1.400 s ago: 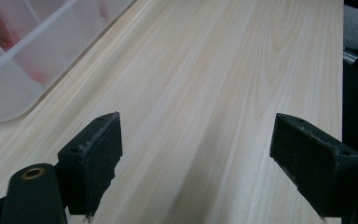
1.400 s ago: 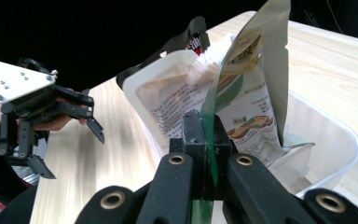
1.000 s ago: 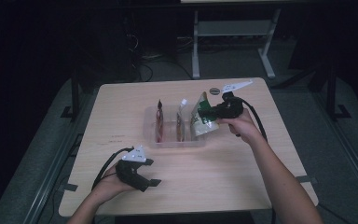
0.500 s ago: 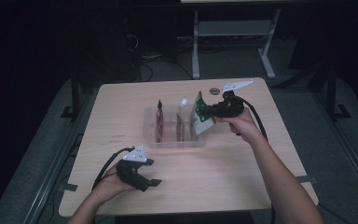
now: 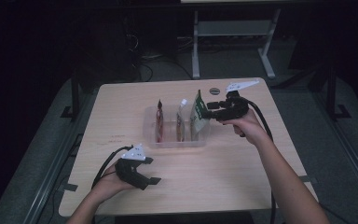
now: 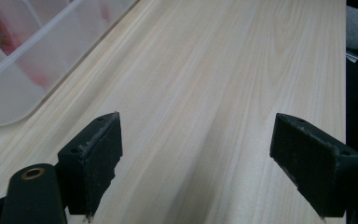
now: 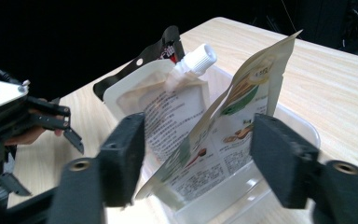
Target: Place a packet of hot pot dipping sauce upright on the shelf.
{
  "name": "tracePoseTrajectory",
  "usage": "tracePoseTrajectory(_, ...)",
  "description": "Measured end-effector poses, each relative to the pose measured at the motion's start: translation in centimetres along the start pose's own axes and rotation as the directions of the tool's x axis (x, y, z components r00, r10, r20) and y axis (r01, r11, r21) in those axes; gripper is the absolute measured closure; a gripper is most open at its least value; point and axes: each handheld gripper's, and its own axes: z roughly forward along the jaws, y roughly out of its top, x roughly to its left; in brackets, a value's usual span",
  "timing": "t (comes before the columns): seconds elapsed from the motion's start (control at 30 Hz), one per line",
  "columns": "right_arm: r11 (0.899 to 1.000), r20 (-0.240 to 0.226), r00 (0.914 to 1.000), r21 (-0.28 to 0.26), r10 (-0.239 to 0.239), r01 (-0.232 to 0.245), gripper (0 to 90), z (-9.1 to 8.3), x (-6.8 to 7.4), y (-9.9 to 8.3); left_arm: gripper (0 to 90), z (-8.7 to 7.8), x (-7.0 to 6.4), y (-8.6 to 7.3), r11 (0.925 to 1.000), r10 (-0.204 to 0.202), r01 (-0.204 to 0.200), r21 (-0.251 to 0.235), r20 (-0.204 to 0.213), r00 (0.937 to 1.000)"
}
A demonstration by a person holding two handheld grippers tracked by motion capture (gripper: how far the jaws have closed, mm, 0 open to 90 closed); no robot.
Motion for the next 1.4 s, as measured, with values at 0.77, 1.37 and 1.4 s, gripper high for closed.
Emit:
tracePoseTrajectory(0.77,0.985,0.123,0.9807,0.1,-0.152,0.14,25.1,-2.4,4.9,-4.4,16.4,-1.3,0.4,-0.4,0.9999,-0.013,0.013,-0.009,-0.023,0.9996)
tracePoseTrajectory(1.37,0.983,0.206,0.9666,0.131,-0.152,0.127,19.4,-4.7,6.5,-11.1,17.2,-4.2,0.1,-3.8,0.9975,-0.07,0.07,-0.008,-0.087,0.9937)
tracePoseTrajectory(1.4,0.983,0.211,0.9658,0.135,-0.15,0.123,18.6,-4.8,6.6,-11.5,17.2,-4.2,0.1,-3.8,0.9975,-0.07,0.07,-0.008,-0.087,0.9937)
